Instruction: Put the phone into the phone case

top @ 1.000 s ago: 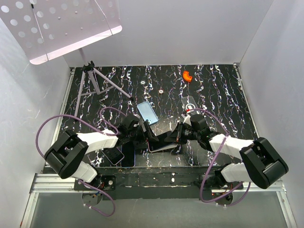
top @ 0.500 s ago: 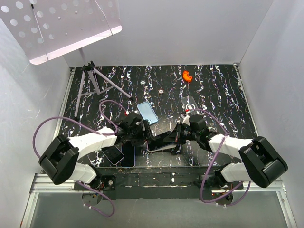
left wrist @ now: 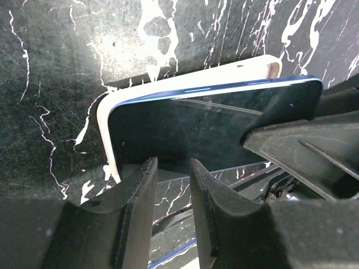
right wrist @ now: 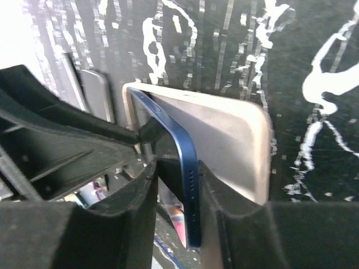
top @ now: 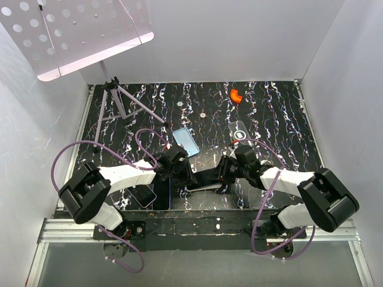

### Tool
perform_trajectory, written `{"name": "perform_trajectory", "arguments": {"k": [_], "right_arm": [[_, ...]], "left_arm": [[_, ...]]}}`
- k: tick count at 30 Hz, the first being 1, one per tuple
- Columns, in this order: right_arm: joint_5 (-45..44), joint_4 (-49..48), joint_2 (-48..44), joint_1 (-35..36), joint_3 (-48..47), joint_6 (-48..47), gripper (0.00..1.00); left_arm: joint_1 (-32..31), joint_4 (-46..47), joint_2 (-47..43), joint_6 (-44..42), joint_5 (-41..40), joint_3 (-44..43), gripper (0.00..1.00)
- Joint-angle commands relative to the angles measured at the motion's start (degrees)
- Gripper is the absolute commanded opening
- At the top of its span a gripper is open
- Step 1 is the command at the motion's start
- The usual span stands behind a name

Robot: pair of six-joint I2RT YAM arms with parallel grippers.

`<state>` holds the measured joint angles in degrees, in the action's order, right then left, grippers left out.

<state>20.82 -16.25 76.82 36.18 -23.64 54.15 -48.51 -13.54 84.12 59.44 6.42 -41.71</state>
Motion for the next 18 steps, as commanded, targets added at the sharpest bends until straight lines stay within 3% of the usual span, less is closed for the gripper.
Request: {"name": "perform_trajectory", "arguments": {"k": [1,6,18], "right_arm": [[-8.2,14.0,4.4,1.3,-1.2,-3.8,0.42],[-10.3,20.4,8.3,2.3,-6.6,-7.5,0.56],[-22.4,41.4,16.2,5.8,-19.7,-14.2,0.71]], "left_arm": [[-0.4,-1.2,1.1,2.2,-1.4,1.6,0.28],[-0.4,-2.5,2.5,2.9,-1.2,1.7,0.27],[-0.4,-6.1,2.7,4.8,-2.6,1.5,0.25]]}}
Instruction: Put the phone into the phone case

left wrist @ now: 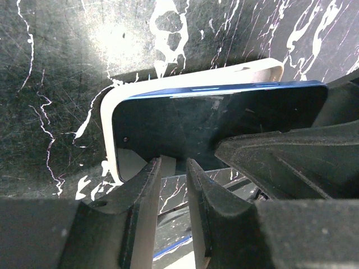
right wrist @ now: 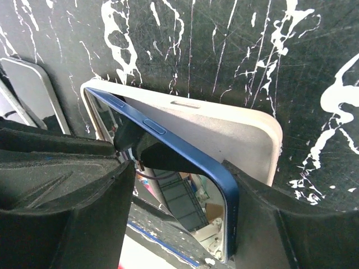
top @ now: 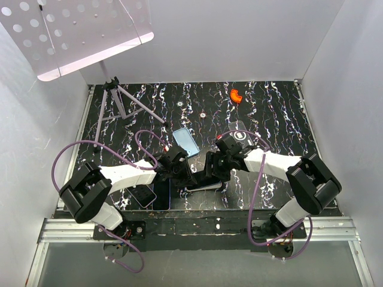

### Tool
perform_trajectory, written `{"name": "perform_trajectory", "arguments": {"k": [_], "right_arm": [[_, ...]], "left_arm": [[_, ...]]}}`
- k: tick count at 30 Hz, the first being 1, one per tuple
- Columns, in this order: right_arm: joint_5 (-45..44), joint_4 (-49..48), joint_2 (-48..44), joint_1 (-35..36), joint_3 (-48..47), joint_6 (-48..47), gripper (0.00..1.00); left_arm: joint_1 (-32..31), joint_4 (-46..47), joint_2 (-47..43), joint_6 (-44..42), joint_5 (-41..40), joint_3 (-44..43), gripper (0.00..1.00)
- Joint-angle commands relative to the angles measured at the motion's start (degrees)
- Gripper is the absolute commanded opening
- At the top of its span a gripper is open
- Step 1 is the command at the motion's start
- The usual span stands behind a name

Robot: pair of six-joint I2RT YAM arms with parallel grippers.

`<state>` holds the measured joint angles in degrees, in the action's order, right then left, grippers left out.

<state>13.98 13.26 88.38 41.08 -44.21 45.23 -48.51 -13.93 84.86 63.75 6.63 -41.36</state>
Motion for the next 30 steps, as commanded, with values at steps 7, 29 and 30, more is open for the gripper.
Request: {"name": "perform_trajectory", "arguments": {"k": [7,29,30], "right_arm": [[-20.3,19.1,4.5,1.0,-2.1,-6.6,0.75],[-22.9,27.4,-1.0,4.6,-13.4,-12.4,0.75],[-22.7,28.0,-1.7,4.6,-14.2,-12.7,0.75]], "left_arm": [[-0.4,-7.1,1.8,1.7,-3.8,2.1,0.22],[-0.4,-9.5,3.7,1.6,-4.3,0.8,0.22],[-0.4,-9.6,3.7,1.6,-4.3,0.9,0.22]]}}
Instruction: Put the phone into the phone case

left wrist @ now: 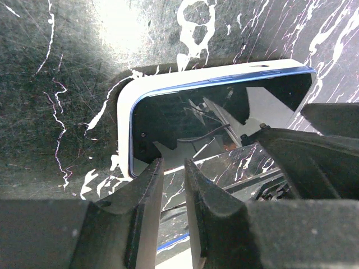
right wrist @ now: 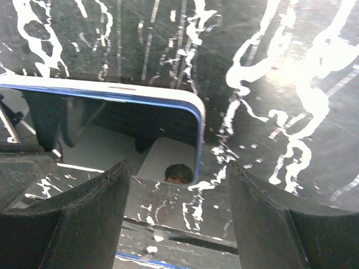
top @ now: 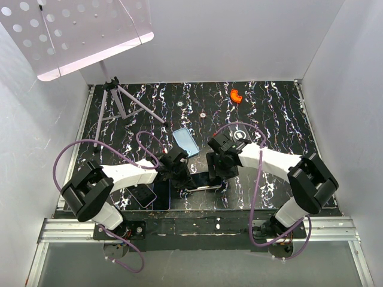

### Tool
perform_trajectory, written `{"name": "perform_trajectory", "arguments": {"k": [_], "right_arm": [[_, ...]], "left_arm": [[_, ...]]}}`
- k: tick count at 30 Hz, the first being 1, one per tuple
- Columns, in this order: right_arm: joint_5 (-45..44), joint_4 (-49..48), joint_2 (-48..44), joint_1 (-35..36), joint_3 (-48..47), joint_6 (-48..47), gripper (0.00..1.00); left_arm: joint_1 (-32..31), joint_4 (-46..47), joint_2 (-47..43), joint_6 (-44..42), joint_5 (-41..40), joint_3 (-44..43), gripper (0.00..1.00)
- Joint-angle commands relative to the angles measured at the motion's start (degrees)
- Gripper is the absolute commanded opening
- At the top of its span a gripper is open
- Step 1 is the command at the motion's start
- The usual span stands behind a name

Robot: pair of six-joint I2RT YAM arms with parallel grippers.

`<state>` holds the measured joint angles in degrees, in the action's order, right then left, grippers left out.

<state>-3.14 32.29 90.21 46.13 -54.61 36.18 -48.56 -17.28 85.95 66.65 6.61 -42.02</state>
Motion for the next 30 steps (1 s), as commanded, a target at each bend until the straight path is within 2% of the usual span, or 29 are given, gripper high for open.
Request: {"name": "perform_trajectory", "arguments": {"k": [1,5,9,14,17,21,30], "right_arm": [[-5.4,9.5,-4.1,-0.4,-4.5,-4.0,0.75],[-4.3,11.3,-6.1,-1.1,-6.6,-5.0,0.75],[2.7,8.4,-9.1,-5.2,-3.9,-5.6,0.75],[22.7,-1.3,-12.3,-15.3,5.6,-6.1,0.71],[30.7,-6.9,-11.1,-19.9,10.0,-6.6,0.63],[35.4,-10.6,-7.3,-20.6,11.9,-7.1,0.48],[36.6,-16.0,1.1,-20.6,13.0,-5.9,0.17]], "left_arm": [[-0.3,-6.5,2.7,-1.3,-4.5,1.7,0.22],[-0.3,-7.2,2.3,-1.6,-4.8,1.3,0.22],[-0.3,-7.4,1.9,-2.1,-5.0,0.8,0.22],[-0.3,-8.6,0.7,-3.7,-5.4,-0.8,0.25],[-0.3,-9.4,-0.1,-4.9,-5.7,-1.7,0.27],[-0.3,-10.5,-0.2,-6.0,-5.8,-3.2,0.29],[-0.4,-10.2,3.1,-7.0,-4.8,-5.3,0.30]]}}
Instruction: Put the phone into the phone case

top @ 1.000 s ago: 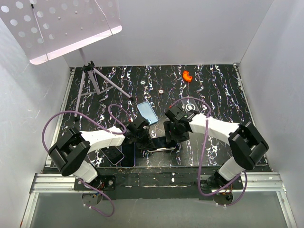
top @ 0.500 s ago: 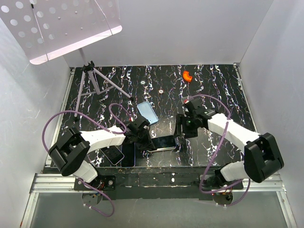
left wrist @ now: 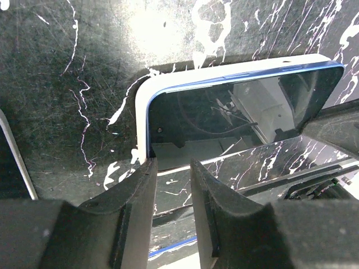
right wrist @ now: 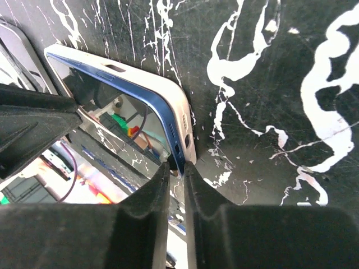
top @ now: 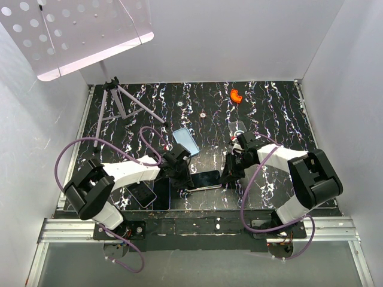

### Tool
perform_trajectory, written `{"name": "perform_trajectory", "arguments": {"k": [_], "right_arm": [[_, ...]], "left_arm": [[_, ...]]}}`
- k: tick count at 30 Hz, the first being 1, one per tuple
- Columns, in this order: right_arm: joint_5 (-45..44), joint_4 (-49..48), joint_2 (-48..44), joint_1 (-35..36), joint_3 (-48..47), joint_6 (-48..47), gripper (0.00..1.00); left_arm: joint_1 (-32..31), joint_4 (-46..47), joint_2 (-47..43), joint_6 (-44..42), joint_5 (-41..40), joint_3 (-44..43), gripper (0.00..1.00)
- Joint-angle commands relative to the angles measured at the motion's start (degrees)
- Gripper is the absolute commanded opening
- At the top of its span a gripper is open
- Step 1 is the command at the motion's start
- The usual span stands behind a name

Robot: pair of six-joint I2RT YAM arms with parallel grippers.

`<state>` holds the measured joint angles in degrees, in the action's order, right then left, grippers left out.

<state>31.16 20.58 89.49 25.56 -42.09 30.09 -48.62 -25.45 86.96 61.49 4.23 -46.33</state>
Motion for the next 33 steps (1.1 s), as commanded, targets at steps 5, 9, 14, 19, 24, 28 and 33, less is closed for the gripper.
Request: {"name": "perform_trajectory", "arguments": {"k": [5,9,14,19,24,28,33], "right_arm": [[3.4,-5.5,3.1,0.5,0.8,1.2,0.01],[1.8,-4.2,2.8,2.5,0.4,1.8,0.01],[0.0,-4.3,3.2,4.8,0.4,2.6,0.01],[-0.9,-4.5,4.5,5.6,0.3,3.1,0.01],[-4.2,-0.4,2.2,5.5,-1.6,2.5,0.06],[-6.3,2.1,-0.6,5.2,-2.3,2.4,0.32],[-7.8,2.5,-0.3,5.1,-1.8,1.9,0.48]], "left_arm": [[-0.2,-1.4,2.3,-3.3,-1.8,-2.4,0.39],[-0.3,-0.7,2.9,-4.5,-1.1,-4.1,0.57],[-0.9,0.1,6.5,-5.4,0.5,-6.8,0.59],[-2.7,0.5,9.1,-5.4,0.6,-9.0,0.49],[-3.1,0.3,11.1,-4.1,1.0,-8.9,0.33],[-3.1,0.1,11.3,-3.6,0.8,-7.5,0.28],[-3.1,0.1,11.7,-3.6,1.1,-6.7,0.25]]}}
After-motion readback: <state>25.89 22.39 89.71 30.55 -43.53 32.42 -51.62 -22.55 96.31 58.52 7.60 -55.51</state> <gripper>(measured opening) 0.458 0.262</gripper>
